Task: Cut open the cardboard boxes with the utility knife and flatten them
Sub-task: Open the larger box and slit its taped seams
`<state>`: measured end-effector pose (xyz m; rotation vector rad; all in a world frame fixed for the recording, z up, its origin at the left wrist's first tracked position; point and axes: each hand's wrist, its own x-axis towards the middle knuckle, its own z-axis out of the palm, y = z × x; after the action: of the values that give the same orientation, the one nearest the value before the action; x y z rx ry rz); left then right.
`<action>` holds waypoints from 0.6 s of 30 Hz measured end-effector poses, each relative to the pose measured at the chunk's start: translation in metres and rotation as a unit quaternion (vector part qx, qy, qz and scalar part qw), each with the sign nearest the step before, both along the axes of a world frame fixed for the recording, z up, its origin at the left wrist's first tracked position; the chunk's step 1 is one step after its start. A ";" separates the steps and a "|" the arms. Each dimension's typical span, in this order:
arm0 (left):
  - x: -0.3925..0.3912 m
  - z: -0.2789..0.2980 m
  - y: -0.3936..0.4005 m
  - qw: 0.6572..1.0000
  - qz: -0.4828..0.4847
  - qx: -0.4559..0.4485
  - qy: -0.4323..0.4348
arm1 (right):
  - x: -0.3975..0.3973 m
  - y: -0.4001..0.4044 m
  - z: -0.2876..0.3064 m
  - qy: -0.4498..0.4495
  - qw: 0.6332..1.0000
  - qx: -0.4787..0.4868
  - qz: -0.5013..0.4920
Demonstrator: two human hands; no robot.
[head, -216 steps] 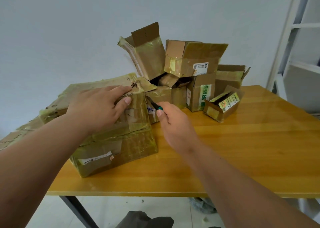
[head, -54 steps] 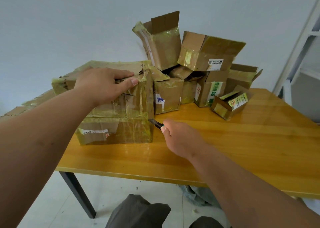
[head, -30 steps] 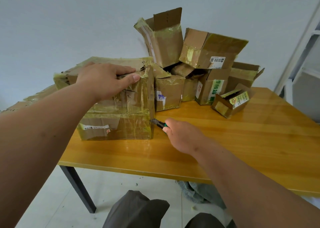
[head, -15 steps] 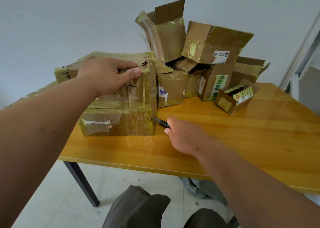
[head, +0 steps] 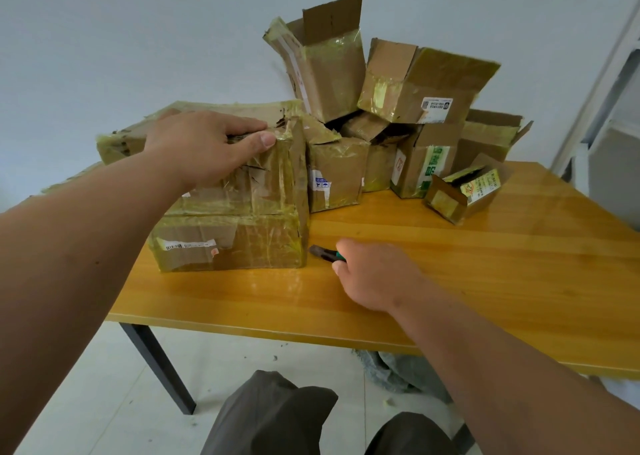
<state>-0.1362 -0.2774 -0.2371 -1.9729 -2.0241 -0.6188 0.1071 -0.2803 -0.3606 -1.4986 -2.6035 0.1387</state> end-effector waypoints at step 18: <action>0.000 -0.001 0.001 1.000 -0.004 0.005 0.019 | -0.016 0.008 -0.009 0.075 0.996 0.040 -0.024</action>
<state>-0.1358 -0.2760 -0.2376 -1.9724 -1.9883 -0.5883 0.0909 -0.2725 -0.3693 -1.4618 -2.4257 0.1362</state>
